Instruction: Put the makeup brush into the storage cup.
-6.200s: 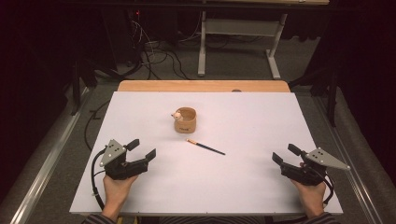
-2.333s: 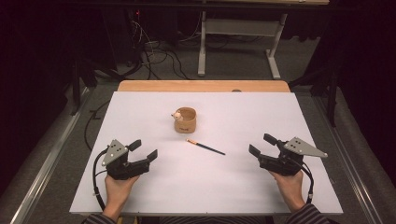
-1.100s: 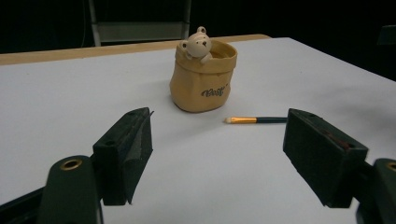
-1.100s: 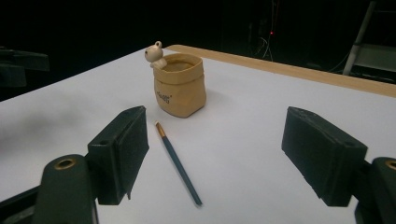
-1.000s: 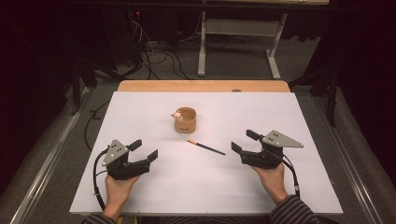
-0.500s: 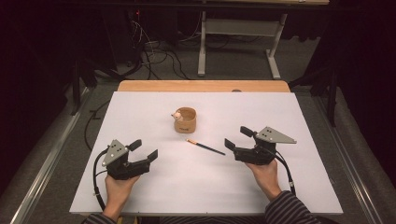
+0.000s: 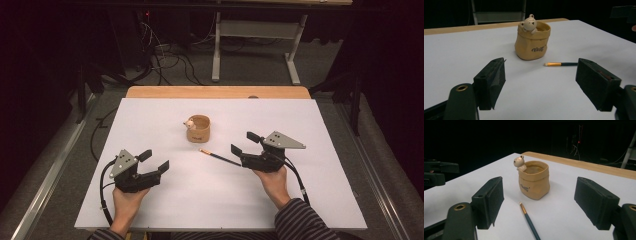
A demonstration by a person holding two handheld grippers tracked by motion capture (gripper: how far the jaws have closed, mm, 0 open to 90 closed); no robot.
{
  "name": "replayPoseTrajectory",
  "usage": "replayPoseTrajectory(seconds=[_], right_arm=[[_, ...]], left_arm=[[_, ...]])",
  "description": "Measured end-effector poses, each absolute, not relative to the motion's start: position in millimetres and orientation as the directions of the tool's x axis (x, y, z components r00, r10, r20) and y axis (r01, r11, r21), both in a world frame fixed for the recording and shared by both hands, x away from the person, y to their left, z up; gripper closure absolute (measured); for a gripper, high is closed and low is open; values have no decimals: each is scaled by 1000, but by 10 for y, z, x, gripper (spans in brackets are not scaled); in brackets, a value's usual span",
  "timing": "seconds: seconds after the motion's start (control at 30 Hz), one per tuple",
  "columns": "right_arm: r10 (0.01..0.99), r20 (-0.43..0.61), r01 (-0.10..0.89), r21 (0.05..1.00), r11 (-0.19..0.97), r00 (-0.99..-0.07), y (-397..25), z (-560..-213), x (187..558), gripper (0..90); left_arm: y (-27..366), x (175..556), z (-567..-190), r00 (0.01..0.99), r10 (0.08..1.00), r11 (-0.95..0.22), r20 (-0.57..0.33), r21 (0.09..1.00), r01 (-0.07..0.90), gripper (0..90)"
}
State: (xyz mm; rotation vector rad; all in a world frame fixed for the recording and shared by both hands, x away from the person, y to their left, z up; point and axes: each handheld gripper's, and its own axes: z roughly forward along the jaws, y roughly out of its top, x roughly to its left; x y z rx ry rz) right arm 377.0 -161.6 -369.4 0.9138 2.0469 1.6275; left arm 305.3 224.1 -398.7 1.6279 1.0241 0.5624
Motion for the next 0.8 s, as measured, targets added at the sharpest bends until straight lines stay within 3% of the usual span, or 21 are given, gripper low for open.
replayPoseTrajectory(seconds=[0.8], right_arm=[[671, 94, 277, 946, 170, -735, -1367, -3680, 3940, 260]], left_arm=[[2236, 3062, -3993, 521, 842, -54, -141, 938, 341, 244]])
